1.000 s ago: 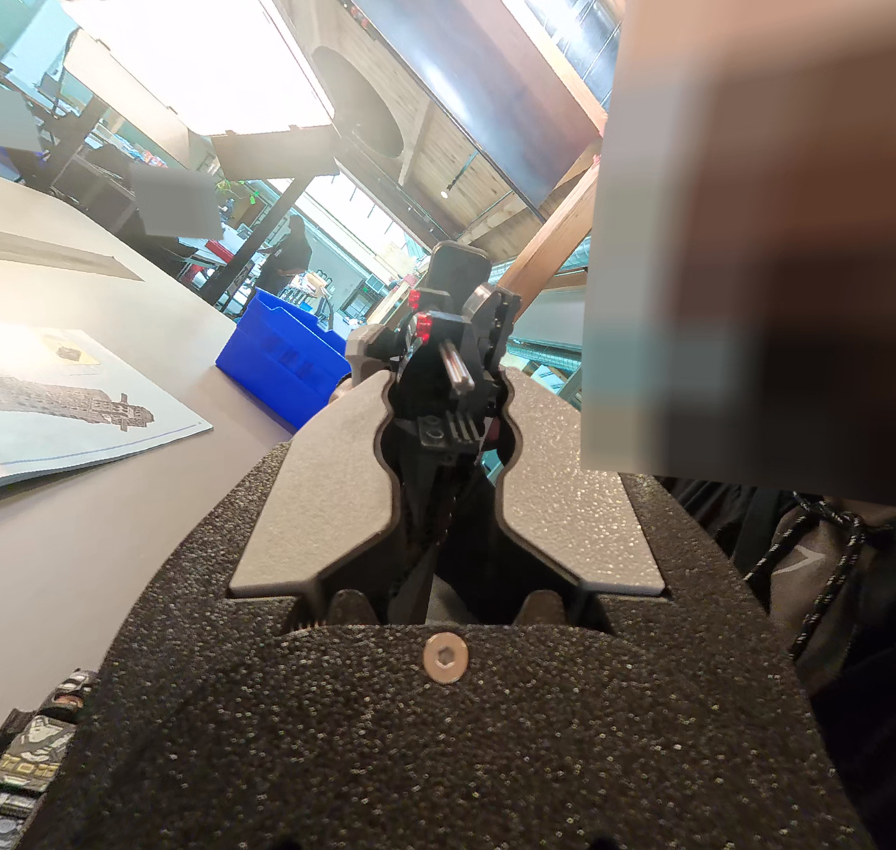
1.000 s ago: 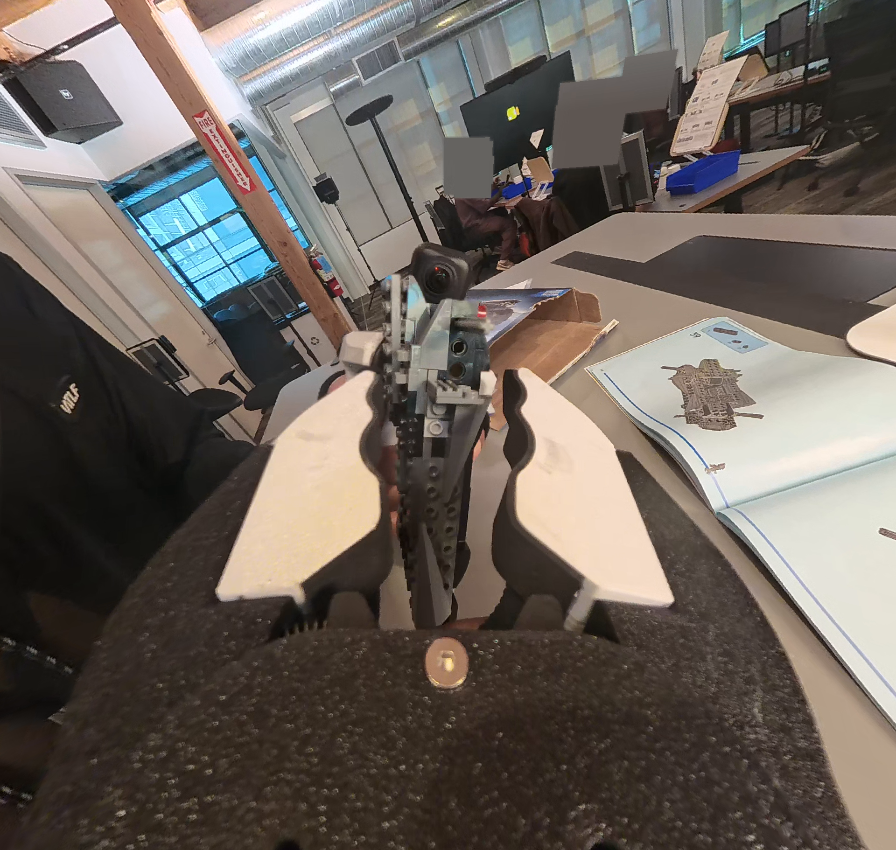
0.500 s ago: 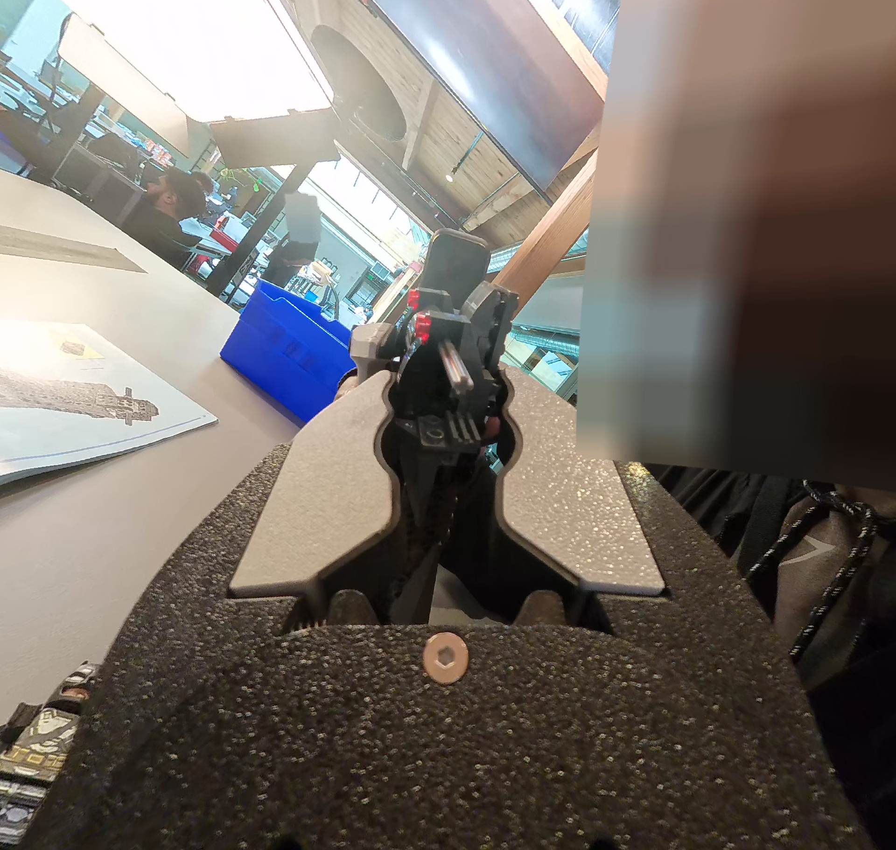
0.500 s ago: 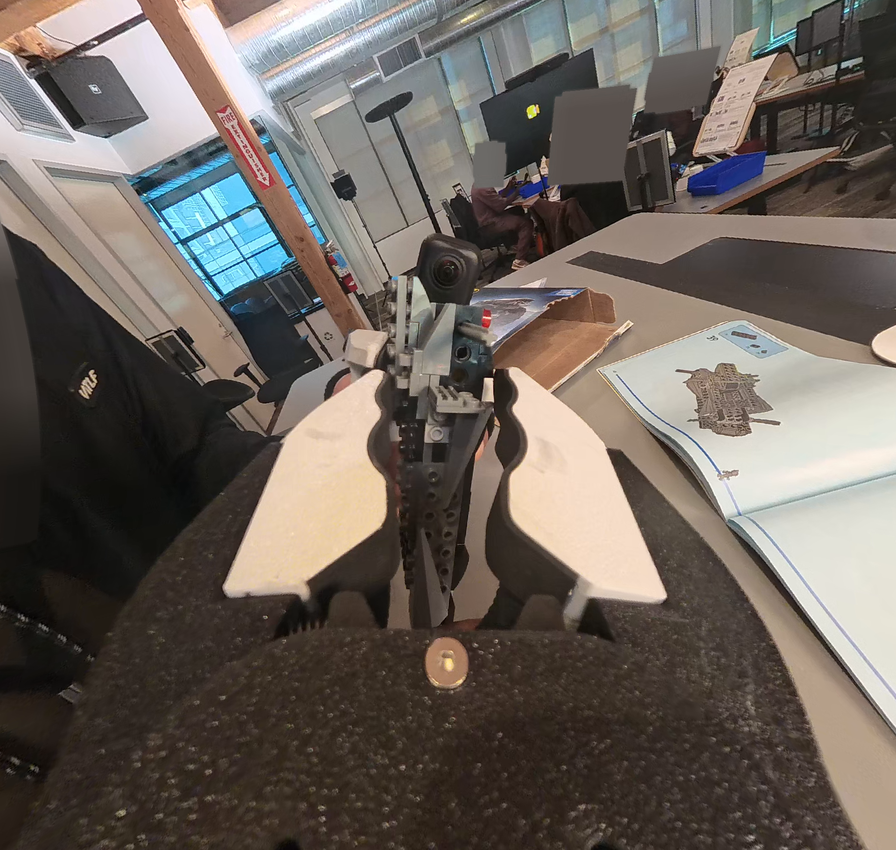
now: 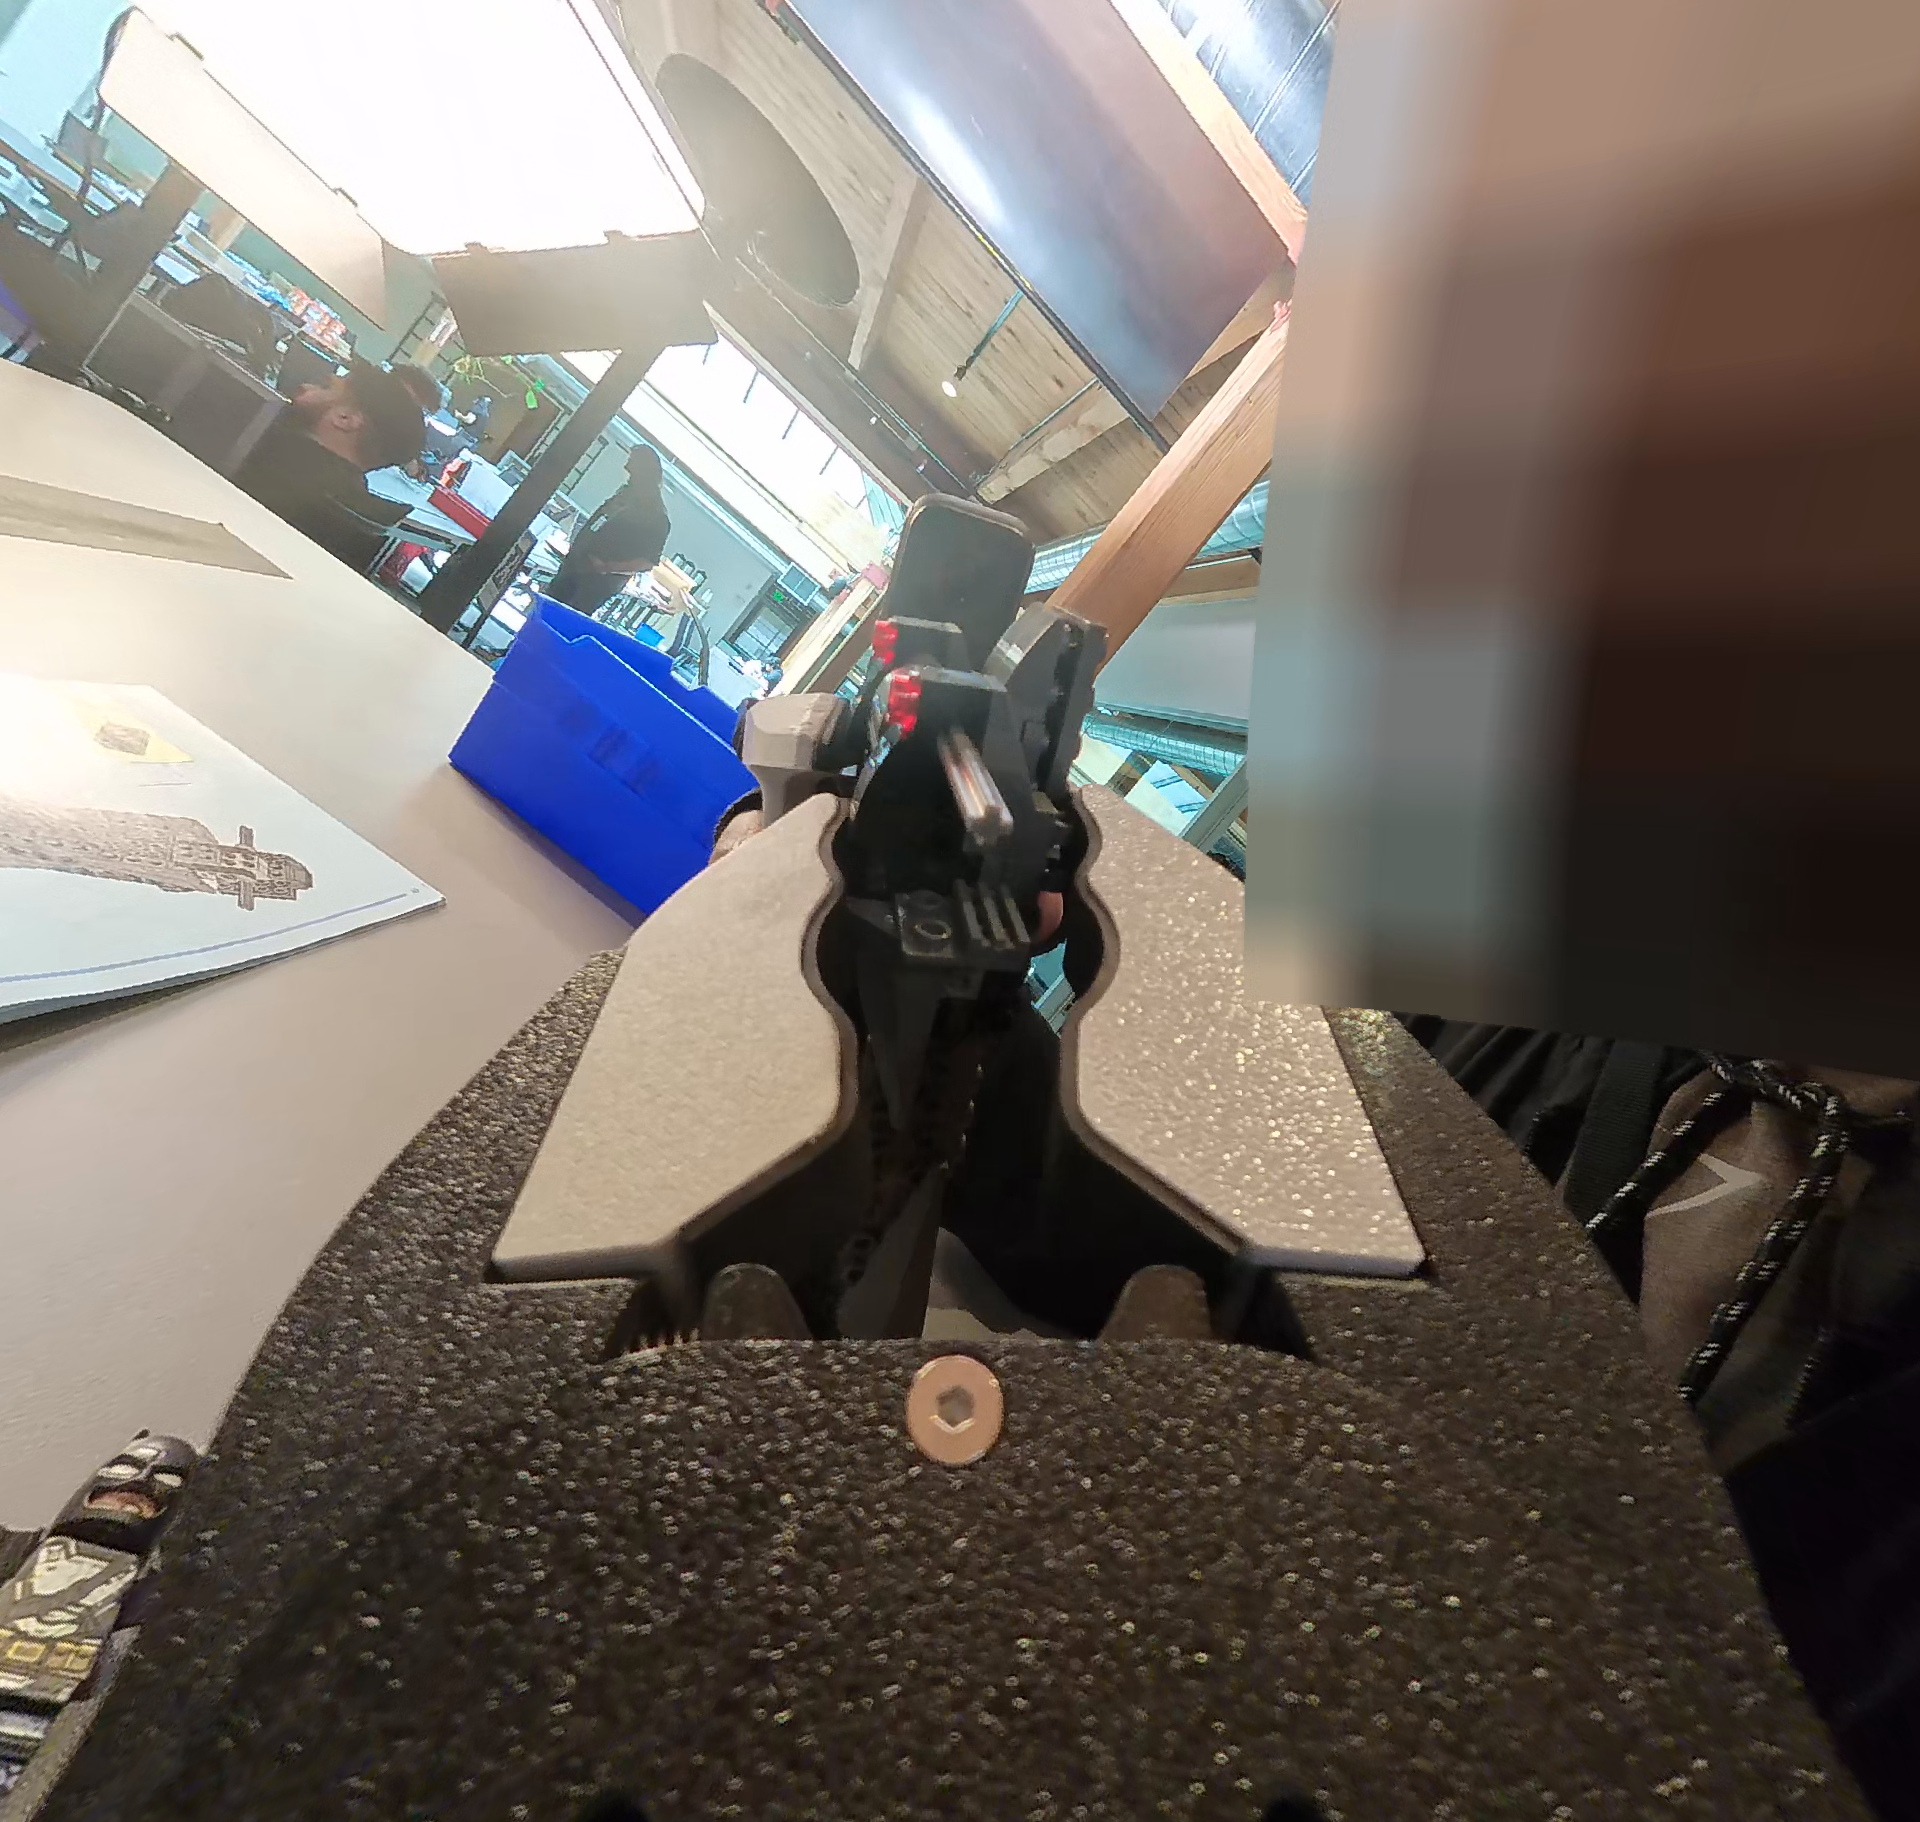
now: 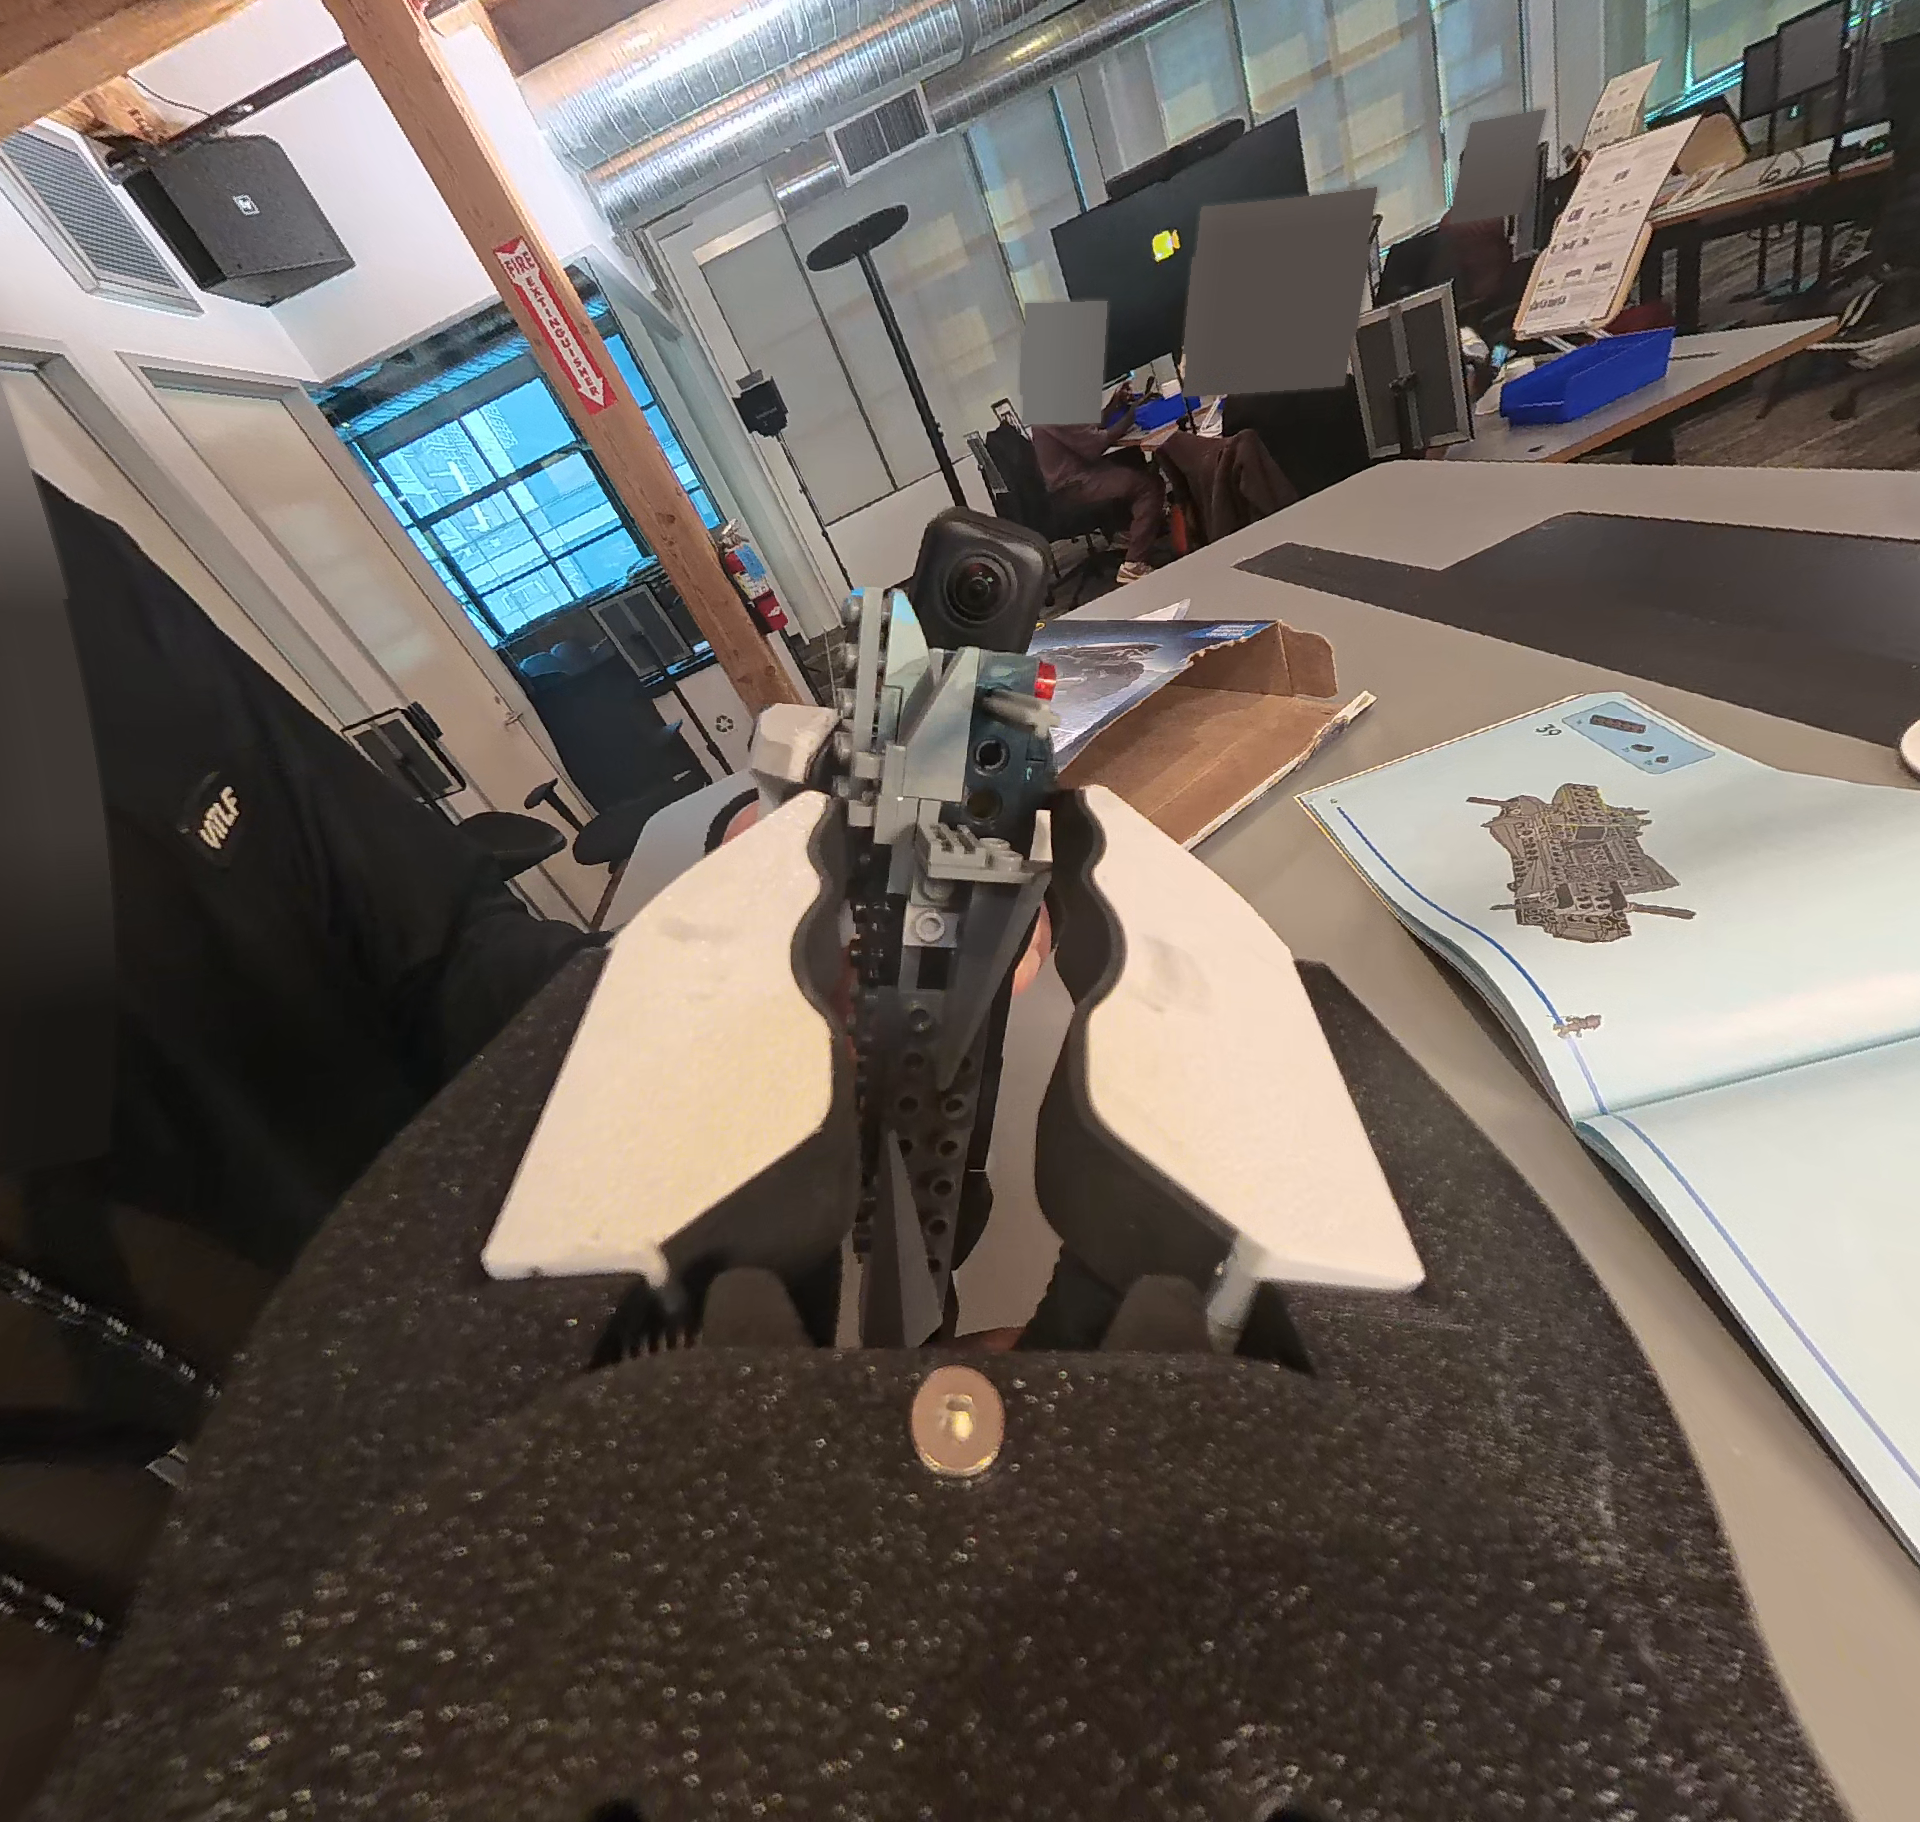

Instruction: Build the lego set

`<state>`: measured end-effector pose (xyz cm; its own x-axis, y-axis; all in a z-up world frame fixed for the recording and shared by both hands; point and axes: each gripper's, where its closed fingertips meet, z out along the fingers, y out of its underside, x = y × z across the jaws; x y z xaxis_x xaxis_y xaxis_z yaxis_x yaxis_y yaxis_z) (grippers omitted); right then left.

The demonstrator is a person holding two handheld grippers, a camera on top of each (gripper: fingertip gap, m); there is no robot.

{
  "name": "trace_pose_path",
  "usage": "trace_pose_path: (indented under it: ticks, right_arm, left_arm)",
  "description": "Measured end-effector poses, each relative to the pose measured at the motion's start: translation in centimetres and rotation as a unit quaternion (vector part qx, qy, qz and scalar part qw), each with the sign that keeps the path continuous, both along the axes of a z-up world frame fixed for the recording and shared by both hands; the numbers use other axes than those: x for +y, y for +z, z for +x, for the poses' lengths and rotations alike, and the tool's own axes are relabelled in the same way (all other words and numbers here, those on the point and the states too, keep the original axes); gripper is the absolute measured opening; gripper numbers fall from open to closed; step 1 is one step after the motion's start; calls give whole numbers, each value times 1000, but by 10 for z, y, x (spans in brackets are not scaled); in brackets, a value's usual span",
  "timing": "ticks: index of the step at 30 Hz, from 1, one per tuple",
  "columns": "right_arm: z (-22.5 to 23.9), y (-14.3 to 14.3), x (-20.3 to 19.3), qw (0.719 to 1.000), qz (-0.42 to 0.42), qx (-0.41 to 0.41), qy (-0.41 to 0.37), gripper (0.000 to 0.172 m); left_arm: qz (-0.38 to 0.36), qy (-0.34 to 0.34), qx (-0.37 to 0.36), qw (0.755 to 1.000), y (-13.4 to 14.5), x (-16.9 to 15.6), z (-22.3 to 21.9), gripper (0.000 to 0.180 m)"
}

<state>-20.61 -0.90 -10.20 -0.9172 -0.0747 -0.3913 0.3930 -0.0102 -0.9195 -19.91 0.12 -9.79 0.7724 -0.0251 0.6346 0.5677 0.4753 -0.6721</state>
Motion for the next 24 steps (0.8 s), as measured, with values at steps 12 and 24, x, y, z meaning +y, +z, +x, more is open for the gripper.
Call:
trace_pose_path:
  ticks: [12,24]
  right_arm:
    - [-12,5,7,999,-7,-4,-34,52]
    - [-7,37,30,992,-44,102,-65,39]
  left_arm:
    - [12,8,-8,1000,1,-5,-4,38]
    - [-138,18,-31,990,-14,16,-2,38]
